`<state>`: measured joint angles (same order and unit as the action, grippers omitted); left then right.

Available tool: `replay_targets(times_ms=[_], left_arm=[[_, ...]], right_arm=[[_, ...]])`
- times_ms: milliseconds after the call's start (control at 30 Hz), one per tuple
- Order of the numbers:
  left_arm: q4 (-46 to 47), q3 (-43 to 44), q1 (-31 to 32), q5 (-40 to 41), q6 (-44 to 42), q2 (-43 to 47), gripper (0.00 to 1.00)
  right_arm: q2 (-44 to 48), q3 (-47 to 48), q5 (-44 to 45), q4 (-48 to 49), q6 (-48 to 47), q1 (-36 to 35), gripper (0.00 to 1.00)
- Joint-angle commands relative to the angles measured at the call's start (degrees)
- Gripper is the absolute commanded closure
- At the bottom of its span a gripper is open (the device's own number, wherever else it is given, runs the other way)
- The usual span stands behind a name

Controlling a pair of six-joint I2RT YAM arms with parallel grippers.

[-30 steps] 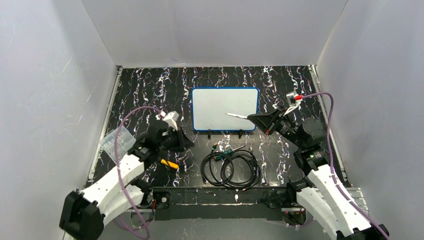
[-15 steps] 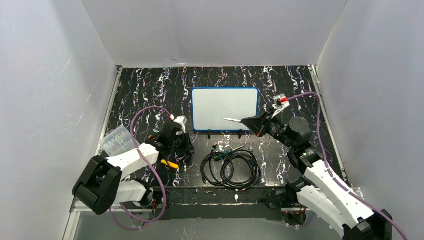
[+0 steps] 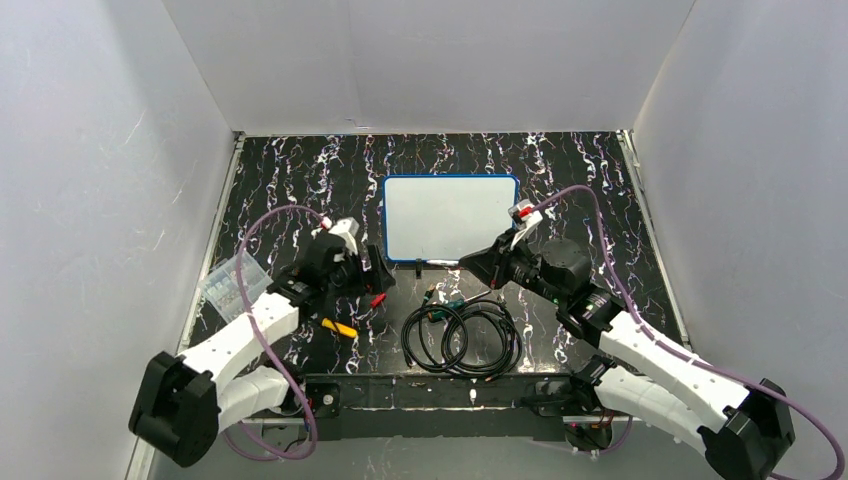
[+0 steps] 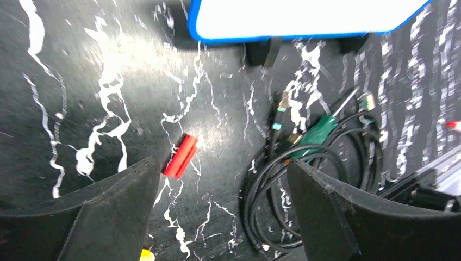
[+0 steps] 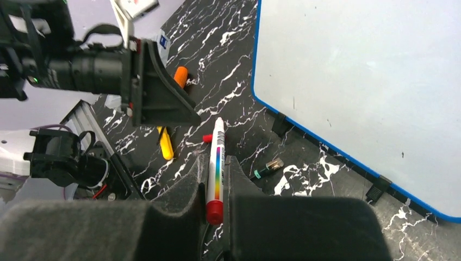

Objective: Write a sentence on the whiteboard
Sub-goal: Place the pen cap at the center of the board, then write a sentence on the whiteboard.

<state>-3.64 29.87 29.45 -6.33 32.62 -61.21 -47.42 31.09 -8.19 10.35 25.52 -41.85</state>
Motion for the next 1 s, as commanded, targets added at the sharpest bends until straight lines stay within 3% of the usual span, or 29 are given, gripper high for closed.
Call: replay_targets(times_ms=[0,133,233,400,567,967], left_arm=[[-10.95,8.69,-7.01,-9.83,-3.54,4.21,0.15],[-15.01,16.43,-14.66,-20.93,-8.71,1.84,0.15],[-14.33,22.27,-16.08,-26.7,-13.32,-2.56,0.15],[-6.48,29.61,-18.15,-36.29,-18.99,-13.09,0.16],[2.61,34.36,-22.35,-43.39,-17.6,-22.83,0.18],[7.2,45.77,-22.44,-56.02,-19.23,-40.39,0.33]], right_arm=[[-0.04,4.54,4.2,1.35,-1.62,-1.64,0.99],[0.27,4.69,5.15,1.79,-1.6,-2.34,0.99],[1.07,4.61,6.01,1.85,-1.27,-2.36,0.99],[1.68,4.66,4.3,1.92,-1.26,-2.44,0.99],[1.35,4.62,1.3,2.49,-0.5,-2.54,0.99],[2.13,4.83,-0.65,2.73,-0.18,-2.78,0.99]])
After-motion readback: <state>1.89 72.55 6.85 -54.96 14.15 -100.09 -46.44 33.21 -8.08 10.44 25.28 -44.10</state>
